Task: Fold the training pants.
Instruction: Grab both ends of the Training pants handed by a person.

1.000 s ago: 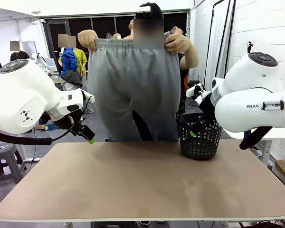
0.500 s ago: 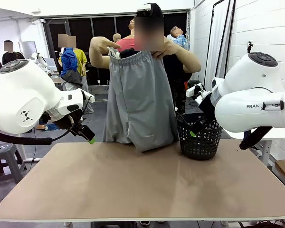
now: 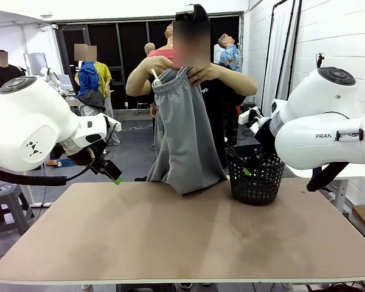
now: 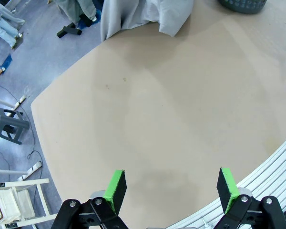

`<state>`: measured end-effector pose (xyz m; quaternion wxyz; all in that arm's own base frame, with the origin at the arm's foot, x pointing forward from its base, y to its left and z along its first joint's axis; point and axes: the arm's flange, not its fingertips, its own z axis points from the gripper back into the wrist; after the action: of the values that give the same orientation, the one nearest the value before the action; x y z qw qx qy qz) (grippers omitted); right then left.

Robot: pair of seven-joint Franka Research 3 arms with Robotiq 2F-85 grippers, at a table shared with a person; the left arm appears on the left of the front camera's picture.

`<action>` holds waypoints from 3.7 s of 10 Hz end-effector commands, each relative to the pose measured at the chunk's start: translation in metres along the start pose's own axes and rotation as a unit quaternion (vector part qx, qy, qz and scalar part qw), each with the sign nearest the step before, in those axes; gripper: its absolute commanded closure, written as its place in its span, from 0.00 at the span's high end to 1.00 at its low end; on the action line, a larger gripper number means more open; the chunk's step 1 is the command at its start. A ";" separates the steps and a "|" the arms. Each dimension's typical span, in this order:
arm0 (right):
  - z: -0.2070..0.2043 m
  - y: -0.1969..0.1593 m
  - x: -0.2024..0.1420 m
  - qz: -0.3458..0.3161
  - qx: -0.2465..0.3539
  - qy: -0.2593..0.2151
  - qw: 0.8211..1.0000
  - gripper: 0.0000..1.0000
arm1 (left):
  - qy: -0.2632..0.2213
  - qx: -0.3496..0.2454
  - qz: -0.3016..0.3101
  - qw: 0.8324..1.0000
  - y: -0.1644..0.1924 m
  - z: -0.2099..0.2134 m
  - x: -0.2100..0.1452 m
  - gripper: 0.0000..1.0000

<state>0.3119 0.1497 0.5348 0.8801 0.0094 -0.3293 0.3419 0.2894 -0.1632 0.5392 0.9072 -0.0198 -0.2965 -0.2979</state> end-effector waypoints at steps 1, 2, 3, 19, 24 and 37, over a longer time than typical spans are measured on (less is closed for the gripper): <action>0.000 -0.001 0.001 -0.002 -0.003 -0.003 1.000 1.00 | -0.002 -0.001 -0.006 1.000 0.001 -0.002 0.000 1.00; 0.000 -0.001 0.001 -0.002 -0.003 -0.003 1.000 1.00 | -0.002 -0.001 -0.006 1.000 0.001 -0.002 0.000 1.00; 0.000 -0.001 0.001 -0.002 -0.003 -0.003 1.000 1.00 | -0.002 -0.001 -0.006 1.000 0.001 -0.002 0.000 1.00; 0.000 -0.001 0.001 -0.002 -0.003 -0.003 1.000 1.00 | -0.002 -0.001 -0.006 1.000 0.001 -0.002 0.000 1.00; 0.000 -0.001 0.001 -0.002 -0.003 -0.003 1.000 1.00 | -0.002 -0.001 -0.006 1.000 0.001 -0.002 0.000 1.00; 0.000 -0.001 0.001 -0.002 -0.003 -0.003 1.000 1.00 | -0.002 -0.001 -0.006 1.000 0.001 -0.002 0.000 1.00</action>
<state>0.3119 0.1497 0.5348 0.8801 0.0094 -0.3293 0.3419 0.2894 -0.1632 0.5392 0.9072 -0.0198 -0.2965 -0.2979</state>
